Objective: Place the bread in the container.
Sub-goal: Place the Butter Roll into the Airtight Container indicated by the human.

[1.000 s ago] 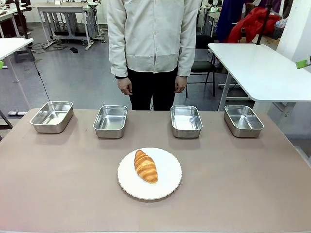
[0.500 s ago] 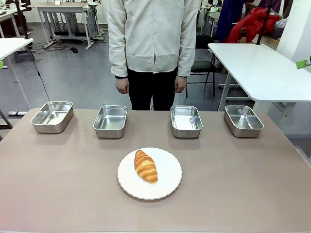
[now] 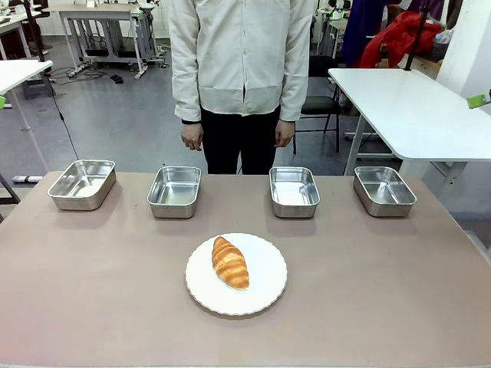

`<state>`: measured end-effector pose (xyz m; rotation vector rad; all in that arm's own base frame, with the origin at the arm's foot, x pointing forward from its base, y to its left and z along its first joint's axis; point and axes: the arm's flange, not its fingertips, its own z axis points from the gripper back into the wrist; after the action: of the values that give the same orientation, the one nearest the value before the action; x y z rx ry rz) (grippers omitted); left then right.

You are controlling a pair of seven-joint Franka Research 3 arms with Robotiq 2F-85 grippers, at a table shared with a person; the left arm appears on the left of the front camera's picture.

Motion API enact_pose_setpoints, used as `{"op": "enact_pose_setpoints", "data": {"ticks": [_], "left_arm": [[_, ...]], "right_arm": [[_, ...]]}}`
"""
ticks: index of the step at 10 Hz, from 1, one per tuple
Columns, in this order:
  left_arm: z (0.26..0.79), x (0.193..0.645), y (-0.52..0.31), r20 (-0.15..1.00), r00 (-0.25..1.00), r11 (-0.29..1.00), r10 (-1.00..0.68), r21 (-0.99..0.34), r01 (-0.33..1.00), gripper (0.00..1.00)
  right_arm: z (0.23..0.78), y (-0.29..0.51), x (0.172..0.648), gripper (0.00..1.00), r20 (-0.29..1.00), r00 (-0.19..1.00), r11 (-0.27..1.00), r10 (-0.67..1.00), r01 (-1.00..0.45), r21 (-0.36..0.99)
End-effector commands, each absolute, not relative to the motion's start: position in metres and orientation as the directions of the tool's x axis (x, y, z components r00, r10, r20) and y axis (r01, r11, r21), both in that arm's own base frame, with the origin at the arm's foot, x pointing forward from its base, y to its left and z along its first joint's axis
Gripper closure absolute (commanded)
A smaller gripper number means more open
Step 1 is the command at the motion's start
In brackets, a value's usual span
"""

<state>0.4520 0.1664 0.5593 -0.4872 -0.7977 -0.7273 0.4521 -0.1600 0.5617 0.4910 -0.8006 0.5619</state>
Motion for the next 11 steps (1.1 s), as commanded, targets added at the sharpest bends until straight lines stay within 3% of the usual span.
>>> {"op": "enact_pose_setpoints", "data": {"ticks": [1, 11], "left_arm": [[0.5601, 0.4521, 0.1661, 0.784, 0.477, 0.656, -0.396, -0.122, 0.745, 0.0], [0.5601, 0.4521, 0.1661, 0.784, 0.477, 0.656, -0.396, -0.122, 0.745, 0.0]], "right_arm": [[0.562, -0.1596, 0.4533, 0.0, 0.784, 0.557, 0.743, 0.275, -0.641, 0.195], [0.562, -0.1596, 0.4533, 0.0, 0.784, 0.557, 0.743, 0.275, -0.641, 0.195]]}}
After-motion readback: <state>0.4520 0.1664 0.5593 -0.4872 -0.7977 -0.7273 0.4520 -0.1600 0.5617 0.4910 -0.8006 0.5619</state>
